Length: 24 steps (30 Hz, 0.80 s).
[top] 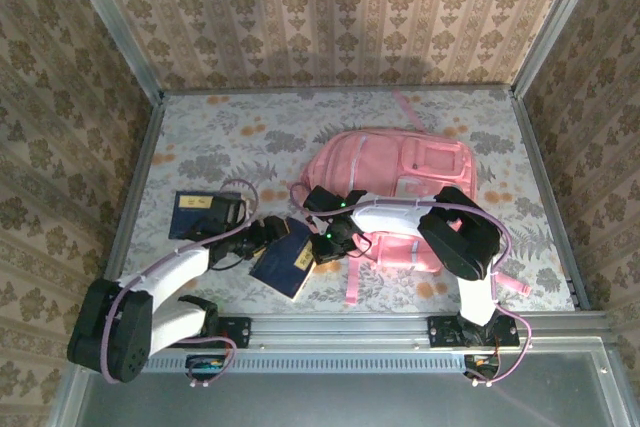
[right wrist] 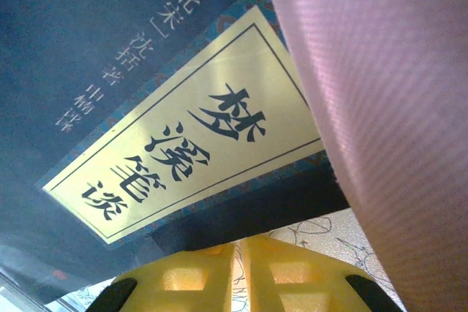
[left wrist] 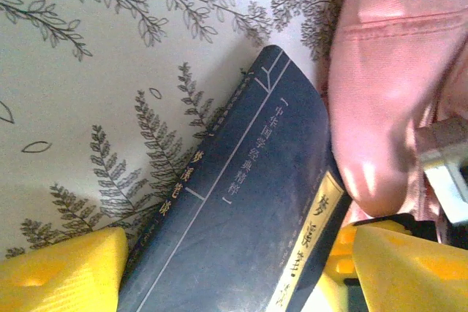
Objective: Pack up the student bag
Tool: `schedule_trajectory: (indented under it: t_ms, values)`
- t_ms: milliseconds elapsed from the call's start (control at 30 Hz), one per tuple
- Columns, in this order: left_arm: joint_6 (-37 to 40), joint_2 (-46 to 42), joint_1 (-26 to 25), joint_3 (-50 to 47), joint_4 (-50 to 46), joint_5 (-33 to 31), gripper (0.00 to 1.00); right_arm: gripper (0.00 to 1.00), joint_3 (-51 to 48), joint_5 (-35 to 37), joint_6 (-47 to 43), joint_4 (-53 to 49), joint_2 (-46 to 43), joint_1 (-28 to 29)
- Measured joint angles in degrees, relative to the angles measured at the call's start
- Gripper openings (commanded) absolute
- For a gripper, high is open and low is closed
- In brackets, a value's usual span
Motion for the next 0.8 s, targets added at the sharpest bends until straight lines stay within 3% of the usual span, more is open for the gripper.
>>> schedule_trajectory:
  t_ms: [100, 367, 567, 733, 800]
  values:
    - [-1.05, -1.92, 0.04, 0.02, 0.35, 1.16, 0.74, 0.16, 0.00, -0.15, -0.02, -0.02, 0.00, -0.11]
    - [-4.07, -5.46, -1.20, 0.13, 0.46, 12.00, 0.63, 0.16, 0.00, -0.57, 0.85, 3.04, 0.28, -0.42]
    - [-3.76, -5.44, -1.18, 0.13, -1.31, 13.31, 0.38, 0.16, 0.00, 0.13, 1.07, 7.43, 0.66, -0.81]
    - [-1.99, -5.31, -1.18, 0.87, -4.52, 12.68, 0.00, 0.17, 0.00, 1.64, 1.07, 11.04, 0.68, -1.55]
    - [-0.90, -5.62, -1.20, 1.77, -6.12, 12.15, 0.00, 0.20, 0.00, 2.19, 1.05, 11.52, 0.66, -1.75]
